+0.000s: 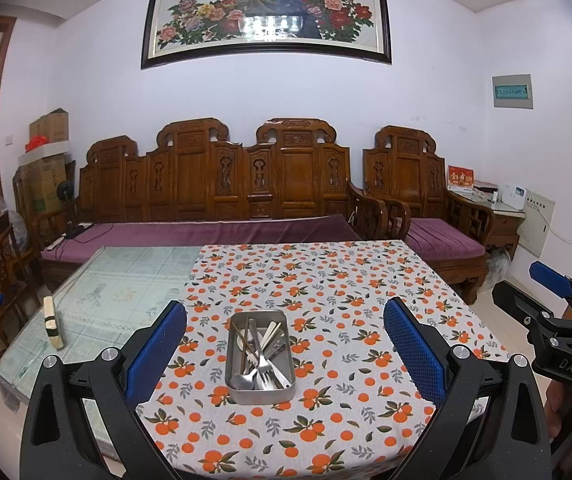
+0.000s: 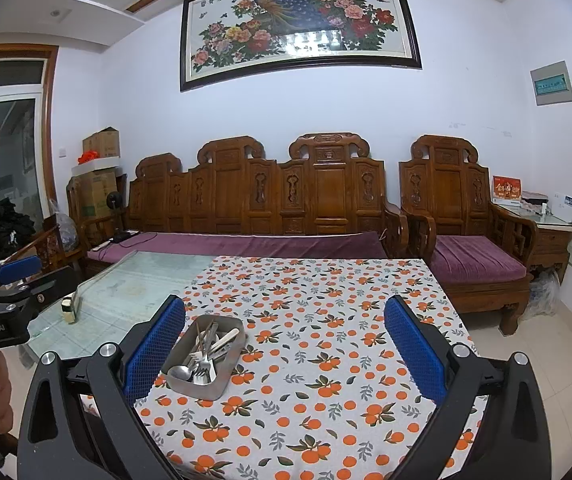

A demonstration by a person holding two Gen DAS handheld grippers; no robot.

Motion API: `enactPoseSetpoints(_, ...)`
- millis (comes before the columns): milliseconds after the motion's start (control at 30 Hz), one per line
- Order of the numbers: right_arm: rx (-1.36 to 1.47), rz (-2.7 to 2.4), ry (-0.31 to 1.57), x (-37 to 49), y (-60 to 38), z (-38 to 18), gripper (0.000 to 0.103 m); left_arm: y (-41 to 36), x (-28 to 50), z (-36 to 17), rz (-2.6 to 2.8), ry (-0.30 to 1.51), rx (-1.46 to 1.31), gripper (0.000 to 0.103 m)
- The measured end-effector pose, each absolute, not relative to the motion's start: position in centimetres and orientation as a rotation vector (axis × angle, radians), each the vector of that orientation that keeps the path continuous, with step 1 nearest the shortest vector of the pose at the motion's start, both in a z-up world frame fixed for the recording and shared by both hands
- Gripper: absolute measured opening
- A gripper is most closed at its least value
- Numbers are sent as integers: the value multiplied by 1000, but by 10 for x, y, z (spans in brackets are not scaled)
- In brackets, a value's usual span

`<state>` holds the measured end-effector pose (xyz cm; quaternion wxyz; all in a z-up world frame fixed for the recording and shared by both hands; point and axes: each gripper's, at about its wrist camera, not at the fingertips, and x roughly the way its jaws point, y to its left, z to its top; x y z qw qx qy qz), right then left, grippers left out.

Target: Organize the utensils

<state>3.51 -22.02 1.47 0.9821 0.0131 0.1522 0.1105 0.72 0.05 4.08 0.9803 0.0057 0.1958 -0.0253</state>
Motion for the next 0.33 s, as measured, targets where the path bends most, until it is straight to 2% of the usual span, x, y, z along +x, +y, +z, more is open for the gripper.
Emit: enactPoseSetpoints(333, 27, 222, 306, 35, -220, 15, 100, 2, 7, 41, -44, 394, 12, 95)
